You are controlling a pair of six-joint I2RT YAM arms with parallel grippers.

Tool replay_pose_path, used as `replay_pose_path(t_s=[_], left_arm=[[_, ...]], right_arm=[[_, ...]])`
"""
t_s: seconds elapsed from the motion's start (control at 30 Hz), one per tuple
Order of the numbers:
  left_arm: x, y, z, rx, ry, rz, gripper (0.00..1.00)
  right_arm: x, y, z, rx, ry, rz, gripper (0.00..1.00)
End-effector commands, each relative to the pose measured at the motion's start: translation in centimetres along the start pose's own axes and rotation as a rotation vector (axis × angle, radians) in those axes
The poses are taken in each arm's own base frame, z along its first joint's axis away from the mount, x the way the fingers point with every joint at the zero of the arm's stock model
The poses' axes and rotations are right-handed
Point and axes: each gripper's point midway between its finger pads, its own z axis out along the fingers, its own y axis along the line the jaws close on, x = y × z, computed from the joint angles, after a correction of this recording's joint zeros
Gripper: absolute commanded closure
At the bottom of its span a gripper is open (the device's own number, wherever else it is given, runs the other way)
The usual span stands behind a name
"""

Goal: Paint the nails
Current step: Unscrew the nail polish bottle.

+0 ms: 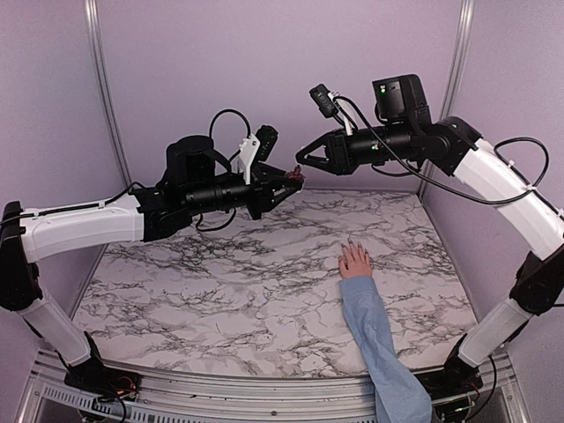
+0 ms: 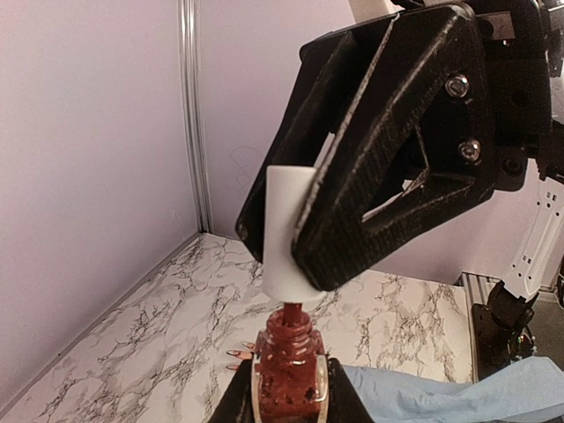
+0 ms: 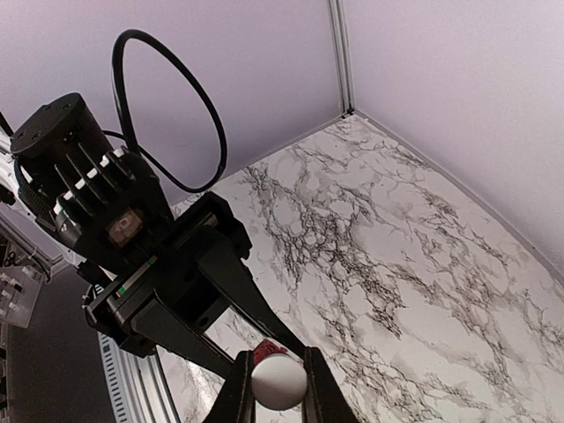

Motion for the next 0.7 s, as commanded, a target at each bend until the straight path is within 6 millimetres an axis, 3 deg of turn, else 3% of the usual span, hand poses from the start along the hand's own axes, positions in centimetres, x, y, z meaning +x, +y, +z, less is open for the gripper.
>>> replay_pose_path(t_s=[0.0,0.43,0.67], left_arm=[[-0.98,0.14,0.15,0.004,-0.021,-0.003,1.0],[-0.91,0.13,0.15,0.004,-0.019,-0.001,1.0],[-1.0,0.11,0.1,0.005,-0.021,0.0,1.0]], right_arm=[[-2.04,1.26,-1.63,-0.013,-0.065,-0.038,1.0],[-1.91,2.1,-1.68,-0.067,-0.068,-0.031,1.0],[-2.01,1.57,-1.89,-0.06,-0.074,-0.014,1.0]])
